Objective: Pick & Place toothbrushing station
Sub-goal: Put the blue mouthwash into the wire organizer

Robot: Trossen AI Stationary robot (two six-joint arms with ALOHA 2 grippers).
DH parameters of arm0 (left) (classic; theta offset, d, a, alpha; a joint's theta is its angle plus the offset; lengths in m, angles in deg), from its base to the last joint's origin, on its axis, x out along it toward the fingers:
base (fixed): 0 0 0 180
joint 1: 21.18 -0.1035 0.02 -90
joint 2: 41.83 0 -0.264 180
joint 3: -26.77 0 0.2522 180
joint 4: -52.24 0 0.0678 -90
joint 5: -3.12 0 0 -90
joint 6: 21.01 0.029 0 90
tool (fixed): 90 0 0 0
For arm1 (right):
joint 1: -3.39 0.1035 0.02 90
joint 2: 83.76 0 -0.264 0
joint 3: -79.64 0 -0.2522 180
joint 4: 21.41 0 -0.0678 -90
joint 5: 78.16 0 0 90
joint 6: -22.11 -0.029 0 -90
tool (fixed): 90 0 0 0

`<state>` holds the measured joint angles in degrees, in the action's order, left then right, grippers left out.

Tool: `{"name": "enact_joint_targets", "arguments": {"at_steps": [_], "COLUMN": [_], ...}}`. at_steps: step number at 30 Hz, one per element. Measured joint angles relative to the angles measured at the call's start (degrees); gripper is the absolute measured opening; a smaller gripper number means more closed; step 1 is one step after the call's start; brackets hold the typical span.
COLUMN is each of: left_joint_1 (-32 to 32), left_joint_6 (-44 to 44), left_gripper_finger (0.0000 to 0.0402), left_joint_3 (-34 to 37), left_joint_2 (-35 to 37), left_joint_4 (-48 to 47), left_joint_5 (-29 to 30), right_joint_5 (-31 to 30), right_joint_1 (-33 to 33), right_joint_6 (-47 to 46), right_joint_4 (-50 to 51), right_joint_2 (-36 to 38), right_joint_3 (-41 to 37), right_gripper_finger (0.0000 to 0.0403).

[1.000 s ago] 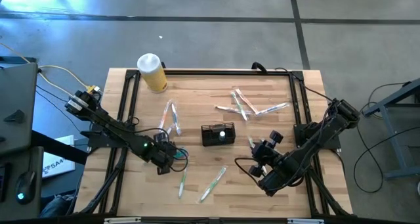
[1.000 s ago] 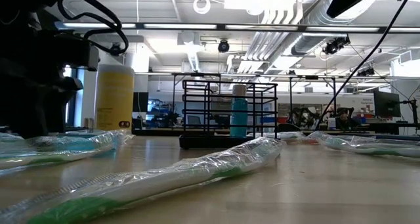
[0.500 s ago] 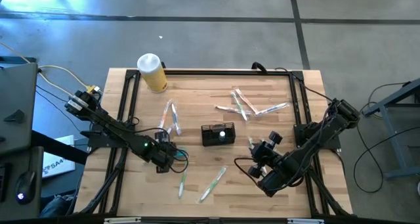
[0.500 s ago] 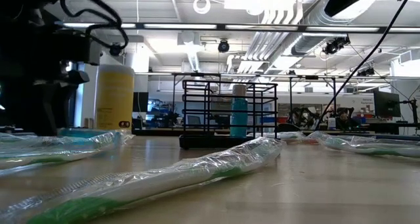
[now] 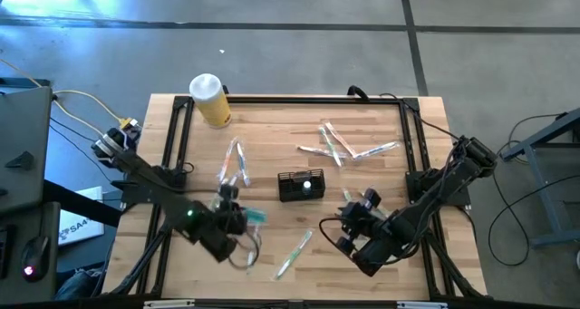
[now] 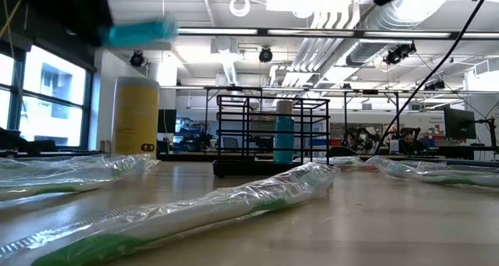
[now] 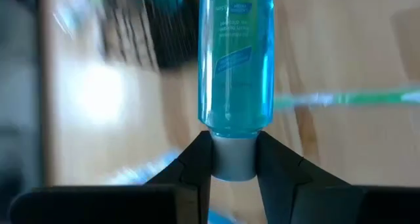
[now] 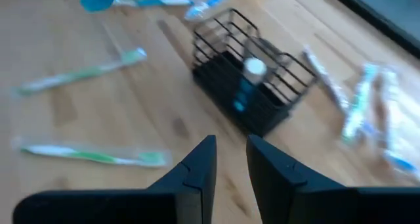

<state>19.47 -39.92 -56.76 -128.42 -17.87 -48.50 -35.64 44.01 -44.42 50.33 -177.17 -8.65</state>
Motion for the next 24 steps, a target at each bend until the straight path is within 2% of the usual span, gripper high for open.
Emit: {"name": "enact_joint_targets", "arguments": {"at_steps": [6,12,17,21,24], "left_joint_1": [4.62,4.73,4.75,4.75,4.73], "left_joint_6": [21.44,39.93,49.89,54.93,56.97], "left_gripper_finger": [0.008,0.008,0.008,0.008,0.008], "left_joint_3": [-9.42,-16.59,-21.07,-21.95,-21.95], "left_joint_2": [-7.41,-16.97,-22.01,-22.86,-22.97], "left_joint_4": [0.08,0.43,0.75,0.85,0.65], "left_joint_5": [13.69,22.62,29.59,34.11,35.96], "right_joint_5": [0.79,7.91,13.15,13.7,17.08], "right_joint_1": [-2.26,-4.79,-7.15,-8.34,-8.93], "right_joint_6": [7.51,17.8,25.09,27.2,28.61], "right_joint_4": [-11.98,-24.85,-33.72,-35.59,-37.29], "right_joint_2": [-0.02,-0.02,-0.02,-0.02,-0.29], "right_joint_3": [0.0,0.0,0.0,0.0,-0.01], "right_gripper_finger": [0.0077,0.0077,0.0077,0.0077,0.0077]}}
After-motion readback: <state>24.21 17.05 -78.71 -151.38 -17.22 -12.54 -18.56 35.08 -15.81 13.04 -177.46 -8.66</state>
